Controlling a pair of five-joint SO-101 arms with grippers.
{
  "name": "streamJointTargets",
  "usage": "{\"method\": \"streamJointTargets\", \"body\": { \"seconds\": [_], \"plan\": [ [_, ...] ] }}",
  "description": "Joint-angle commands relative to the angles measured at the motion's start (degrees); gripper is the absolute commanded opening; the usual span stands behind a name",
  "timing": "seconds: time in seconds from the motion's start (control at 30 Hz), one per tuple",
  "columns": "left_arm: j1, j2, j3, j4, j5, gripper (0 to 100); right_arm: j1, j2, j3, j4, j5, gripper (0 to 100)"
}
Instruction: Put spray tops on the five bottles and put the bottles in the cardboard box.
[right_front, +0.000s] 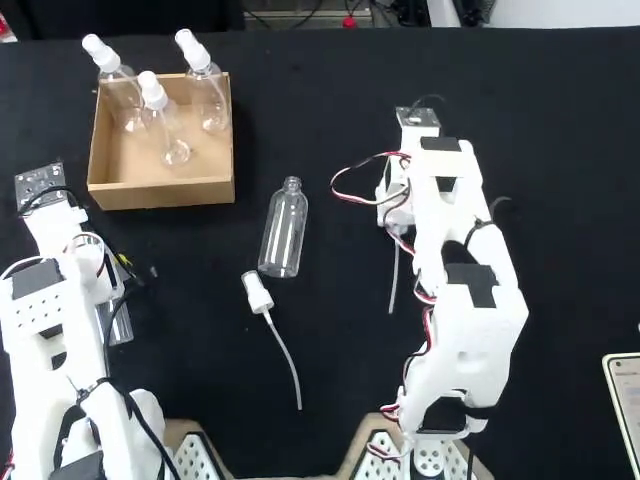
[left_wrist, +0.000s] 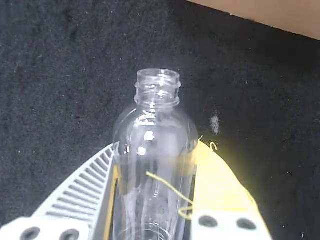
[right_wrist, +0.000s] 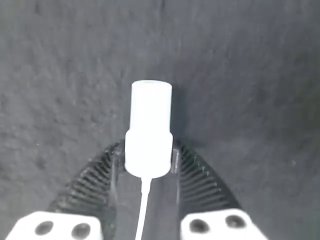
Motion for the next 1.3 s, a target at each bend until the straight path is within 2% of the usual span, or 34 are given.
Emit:
{"method": "streamJointTargets", "body": {
  "seconds": [0.0, 0.13, 0.53, 0.67, 1.03, 1.27],
  "plan": [
    [-0.3, -1.7, -0.7, -1.1, 0.4, 8, 0.4, -0.5, -3.1, 3.3, -0.3, 11.6],
    [-0.3, -1.7, -0.8, -1.1, 0.4, 8, -0.3, -0.5, -3.1, 4.7, -0.2, 21.6],
    [-0.3, -1.7, -0.7, -1.1, 0.4, 8, -1.0, 0.2, -9.2, 6.4, -6.9, 20.4],
    [-0.4, -1.7, -0.7, -1.1, 0.4, 8, -0.7, 3.4, -8.8, 5.9, -6.9, 20.4],
    [-0.4, -1.7, -0.7, -1.1, 0.4, 8, -0.5, 5.7, -11.8, 6.4, -6.5, 3.4],
    [-0.2, -2.7, -0.9, -0.6, 0.5, 8, -0.9, -7.6, -10.9, 11.2, -5.0, 2.9]
  ]
}}
